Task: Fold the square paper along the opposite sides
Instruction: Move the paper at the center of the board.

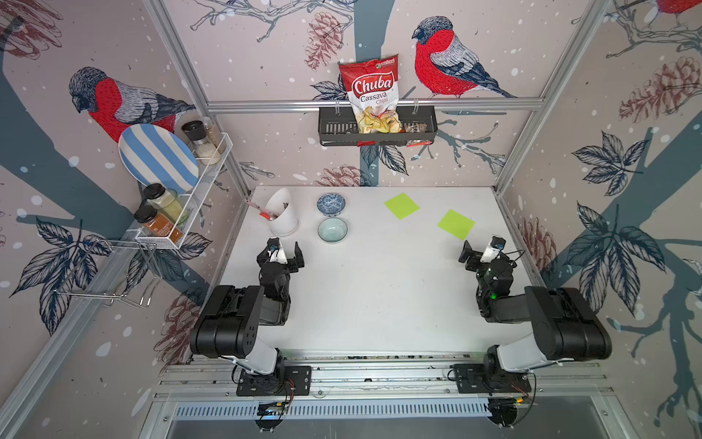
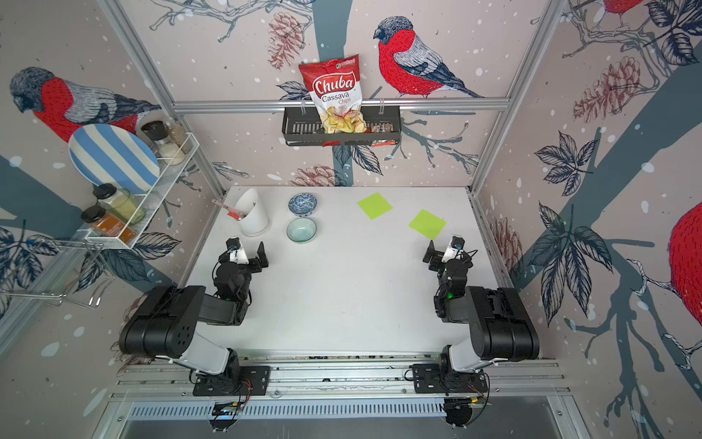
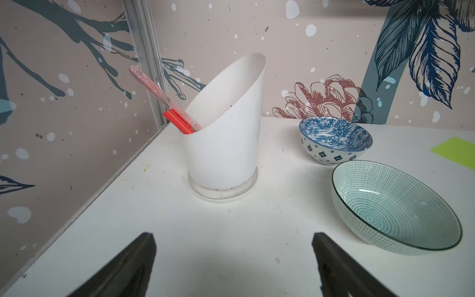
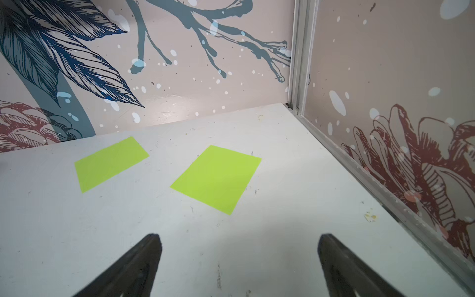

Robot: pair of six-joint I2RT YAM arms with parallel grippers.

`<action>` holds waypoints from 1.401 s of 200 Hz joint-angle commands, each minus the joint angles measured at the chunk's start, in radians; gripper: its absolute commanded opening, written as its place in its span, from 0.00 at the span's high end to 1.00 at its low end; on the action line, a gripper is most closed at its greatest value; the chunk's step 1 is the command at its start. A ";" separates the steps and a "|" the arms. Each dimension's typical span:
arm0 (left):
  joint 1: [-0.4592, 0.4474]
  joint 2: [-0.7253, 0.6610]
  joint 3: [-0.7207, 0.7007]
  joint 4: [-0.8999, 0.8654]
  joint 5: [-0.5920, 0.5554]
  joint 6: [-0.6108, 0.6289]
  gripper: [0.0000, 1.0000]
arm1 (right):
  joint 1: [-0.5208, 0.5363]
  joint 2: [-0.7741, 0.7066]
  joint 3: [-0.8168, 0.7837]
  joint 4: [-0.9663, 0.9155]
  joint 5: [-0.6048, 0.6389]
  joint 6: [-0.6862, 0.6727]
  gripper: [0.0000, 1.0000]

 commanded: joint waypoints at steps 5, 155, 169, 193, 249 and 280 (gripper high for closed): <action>0.002 -0.001 0.004 0.009 0.010 0.002 0.03 | 0.000 0.001 0.002 0.025 0.010 -0.008 0.00; 0.002 -0.001 0.004 0.007 0.010 0.002 0.03 | -0.011 0.000 0.003 0.023 -0.012 -0.001 0.00; 0.003 -0.001 0.004 0.007 0.010 0.002 0.03 | -0.013 0.001 0.003 0.022 -0.013 -0.001 0.00; 0.003 -0.001 0.004 0.007 0.010 0.003 0.03 | -0.010 -0.001 0.002 0.023 -0.012 -0.002 0.00; 0.003 0.000 0.005 0.006 0.010 0.002 0.03 | 0.000 0.000 0.002 0.025 0.009 -0.008 0.00; 0.003 0.000 0.004 0.006 0.011 0.002 0.03 | -0.001 0.001 0.003 0.024 0.009 -0.008 0.00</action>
